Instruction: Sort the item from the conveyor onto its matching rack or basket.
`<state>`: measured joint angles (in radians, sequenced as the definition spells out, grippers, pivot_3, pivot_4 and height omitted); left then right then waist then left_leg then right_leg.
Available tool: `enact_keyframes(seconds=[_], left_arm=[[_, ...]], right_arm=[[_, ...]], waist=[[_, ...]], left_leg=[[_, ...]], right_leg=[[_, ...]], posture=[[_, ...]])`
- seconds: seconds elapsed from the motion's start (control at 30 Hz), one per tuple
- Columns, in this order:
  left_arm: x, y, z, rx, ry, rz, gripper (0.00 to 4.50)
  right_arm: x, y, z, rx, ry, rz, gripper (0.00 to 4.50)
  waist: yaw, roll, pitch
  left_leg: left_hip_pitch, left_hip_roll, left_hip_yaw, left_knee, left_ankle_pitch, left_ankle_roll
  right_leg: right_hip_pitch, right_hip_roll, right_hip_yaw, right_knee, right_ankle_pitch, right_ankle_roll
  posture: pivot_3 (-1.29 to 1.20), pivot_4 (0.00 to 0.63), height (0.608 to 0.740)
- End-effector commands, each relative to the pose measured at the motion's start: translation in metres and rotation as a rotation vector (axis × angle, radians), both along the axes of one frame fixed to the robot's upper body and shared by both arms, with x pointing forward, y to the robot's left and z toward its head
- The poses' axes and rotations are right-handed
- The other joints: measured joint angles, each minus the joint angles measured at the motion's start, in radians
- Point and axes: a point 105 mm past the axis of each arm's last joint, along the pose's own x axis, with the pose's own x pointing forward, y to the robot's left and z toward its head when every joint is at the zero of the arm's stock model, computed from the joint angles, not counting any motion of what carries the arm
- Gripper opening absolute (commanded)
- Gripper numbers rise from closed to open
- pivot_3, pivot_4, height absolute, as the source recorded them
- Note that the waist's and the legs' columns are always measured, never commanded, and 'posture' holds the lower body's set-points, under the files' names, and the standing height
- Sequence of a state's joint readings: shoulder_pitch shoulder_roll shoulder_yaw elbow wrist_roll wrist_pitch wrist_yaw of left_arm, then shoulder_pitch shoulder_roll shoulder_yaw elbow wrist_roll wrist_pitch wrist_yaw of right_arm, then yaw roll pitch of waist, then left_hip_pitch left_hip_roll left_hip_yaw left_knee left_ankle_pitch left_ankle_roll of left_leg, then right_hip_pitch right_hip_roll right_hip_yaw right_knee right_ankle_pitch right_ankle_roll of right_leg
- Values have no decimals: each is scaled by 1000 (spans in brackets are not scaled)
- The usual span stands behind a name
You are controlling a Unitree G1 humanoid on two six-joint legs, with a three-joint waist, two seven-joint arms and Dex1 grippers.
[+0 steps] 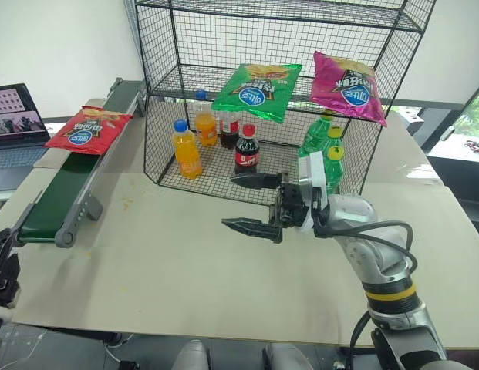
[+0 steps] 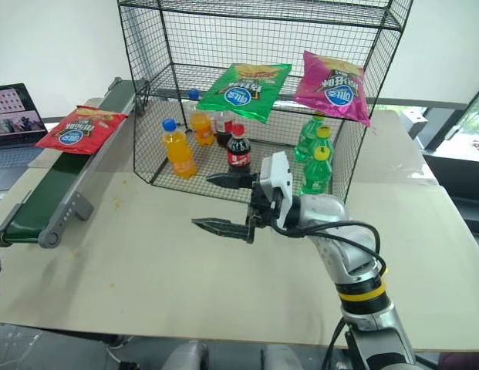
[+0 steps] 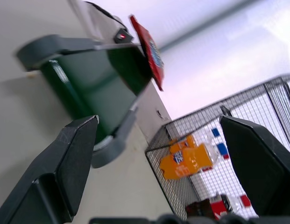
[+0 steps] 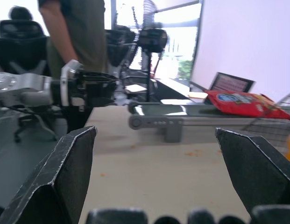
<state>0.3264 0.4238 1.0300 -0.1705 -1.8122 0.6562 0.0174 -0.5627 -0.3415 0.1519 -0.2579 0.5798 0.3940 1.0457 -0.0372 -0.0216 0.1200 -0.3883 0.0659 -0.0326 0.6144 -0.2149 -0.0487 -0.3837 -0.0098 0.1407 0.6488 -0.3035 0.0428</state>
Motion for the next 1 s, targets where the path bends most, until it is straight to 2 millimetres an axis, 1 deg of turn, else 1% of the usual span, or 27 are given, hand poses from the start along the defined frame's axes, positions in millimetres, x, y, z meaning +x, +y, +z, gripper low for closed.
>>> enact_keyframes(seconds=[0.03, 0.13, 0.2, 0.37, 0.47, 0.73, 1.0], left_arm=[[-2, 12, 1, -55, -20, 33, 4435], [8, 7, -4, -81, -17, -1, 4435], [9, 6, -3, -100, -29, -7, 4435], [10, 5, -9, -83, 13, -26, 4435], [11, 6, -8, -83, 9, -19, 4435], [22, 11, -1, -43, 12, -25, 4435], [27, 10, -1, -28, 24, -42, 4435]], right_arm=[[-7, 5, 21, 47, -86, 84, 4500], [-4, 9, 29, 54, -120, 112, 4500], [-4, 9, 31, 57, -133, 117, 4500], [-3, 9, 31, 49, -162, 115, 4500], [-3, 8, 31, 49, -163, 111, 4500], [-3, 9, 32, 58, -167, 95, 4500], [0, 7, 32, 59, -167, 69, 4500]], waist=[[0, 0, 0], [-1, -1, -1], [0, -2, -1], [-4, -3, -2], [-5, -3, -2], [-3, -3, -2], [-5, -3, -2]], left_leg=[[0, 0, 0, 0, 0, 0], [0, 0, 0, 0, 0, 0], [0, 0, 0, 0, 0, 0], [0, 1, 0, -3, 0, -1], [0, 1, 1, -3, 0, -1], [0, 1, 1, -3, 0, -1], [0, 1, 1, -4, 0, -1]], right_leg=[[0, 0, 0, 0, 0, 0], [0, 0, -1, 0, 0, 0], [-1, 0, -1, 0, 0, -1], [-2, 0, -2, 0, 0, -1], [-2, 0, -2, 0, 0, -1], [-2, 0, -2, 0, 0, -2], [-3, 0, -2, 0, 0, -2]], posture=[[0, 150, 740], [0, 150, 740], [0, 150, 740], [0, 150, 740], [0, 150, 740], [0, 150, 740], [0, 150, 740]])
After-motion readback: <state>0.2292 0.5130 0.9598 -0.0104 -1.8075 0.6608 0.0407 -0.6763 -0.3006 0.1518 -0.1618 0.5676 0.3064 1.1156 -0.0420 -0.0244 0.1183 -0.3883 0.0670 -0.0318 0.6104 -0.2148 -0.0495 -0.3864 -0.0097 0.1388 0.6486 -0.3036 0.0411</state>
